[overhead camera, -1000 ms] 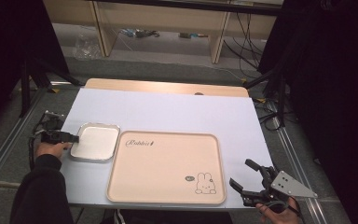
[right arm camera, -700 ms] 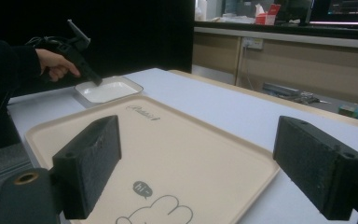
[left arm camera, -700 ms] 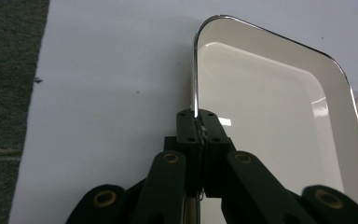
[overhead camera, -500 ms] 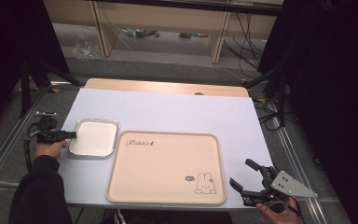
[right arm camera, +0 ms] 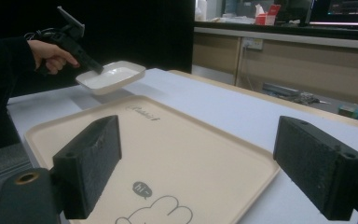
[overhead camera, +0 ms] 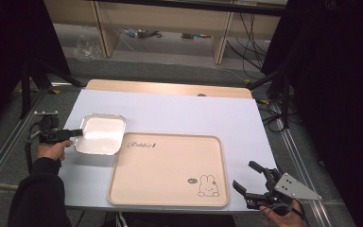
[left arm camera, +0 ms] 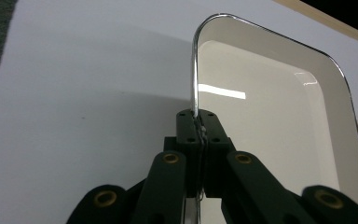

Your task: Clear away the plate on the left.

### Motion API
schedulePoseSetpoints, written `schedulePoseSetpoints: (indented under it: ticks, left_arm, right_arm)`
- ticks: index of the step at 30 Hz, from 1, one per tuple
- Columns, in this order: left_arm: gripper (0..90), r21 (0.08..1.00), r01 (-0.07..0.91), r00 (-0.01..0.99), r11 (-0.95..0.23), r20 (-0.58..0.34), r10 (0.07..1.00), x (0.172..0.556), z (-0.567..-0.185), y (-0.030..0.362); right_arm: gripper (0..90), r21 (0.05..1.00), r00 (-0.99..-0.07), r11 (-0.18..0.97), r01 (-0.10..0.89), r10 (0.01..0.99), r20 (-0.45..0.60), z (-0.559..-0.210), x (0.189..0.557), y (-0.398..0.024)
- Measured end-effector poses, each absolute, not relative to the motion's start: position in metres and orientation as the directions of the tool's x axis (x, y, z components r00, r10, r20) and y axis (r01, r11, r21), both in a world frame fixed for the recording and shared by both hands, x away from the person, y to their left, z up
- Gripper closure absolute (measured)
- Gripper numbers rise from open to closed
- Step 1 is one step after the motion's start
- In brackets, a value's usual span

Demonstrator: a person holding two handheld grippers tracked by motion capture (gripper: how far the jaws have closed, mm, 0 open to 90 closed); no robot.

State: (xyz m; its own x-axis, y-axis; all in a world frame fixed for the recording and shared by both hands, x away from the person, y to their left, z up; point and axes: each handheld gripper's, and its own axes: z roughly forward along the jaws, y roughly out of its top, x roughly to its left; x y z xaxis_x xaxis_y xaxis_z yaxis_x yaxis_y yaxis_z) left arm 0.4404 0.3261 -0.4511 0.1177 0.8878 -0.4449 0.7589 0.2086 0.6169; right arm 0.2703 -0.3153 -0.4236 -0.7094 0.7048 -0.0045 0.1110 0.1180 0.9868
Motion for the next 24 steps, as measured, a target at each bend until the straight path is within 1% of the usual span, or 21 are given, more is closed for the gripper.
schedulePoseSetpoints:
  ticks: [1, 2, 8, 10, 16, 23, 24]
  left_arm:
    - [88.3, 0.620, 0.761, 0.130, 0.193, -0.437, 0.890, 0.440, -0.450, 0.323]
    - [88.3, 0.624, 0.759, 0.142, 0.184, -0.435, 0.889, 0.439, -0.448, 0.319]
    - [88.3, 0.654, 0.745, 0.231, 0.129, -0.435, 0.870, 0.432, -0.434, 0.289]
    - [88.3, 0.668, 0.738, 0.256, 0.095, -0.408, 0.876, 0.429, -0.432, 0.276]
    - [88.2, 0.665, 0.747, 0.351, -0.015, -0.375, 0.858, 0.428, -0.429, 0.242]
    - [88.3, 0.670, 0.740, 0.419, -0.063, -0.385, 0.822, 0.427, -0.427, 0.215]
    - [88.2, 0.673, 0.738, 0.415, -0.047, -0.398, 0.818, 0.427, -0.428, 0.212]
  right_arm:
    - [15.8, 0.987, -0.711, 0.113, 0.113, 0.703, 0.001, -0.423, 0.270, -0.315]
    - [15.8, 0.984, -0.714, 0.092, 0.154, 0.699, 0.046, -0.423, 0.268, -0.314]
    - [15.7, 0.983, -0.713, 0.098, 0.155, 0.700, 0.043, -0.424, 0.268, -0.314]
    - [15.8, 0.984, -0.715, 0.094, 0.150, 0.698, 0.042, -0.423, 0.268, -0.314]
    - [15.8, 0.983, -0.712, 0.095, 0.155, 0.701, 0.045, -0.424, 0.268, -0.314]
    - [15.8, 0.983, -0.713, 0.097, 0.154, 0.700, 0.043, -0.424, 0.268, -0.314]
    - [15.8, 0.983, -0.706, 0.096, 0.154, 0.707, 0.041, -0.424, 0.268, -0.313]
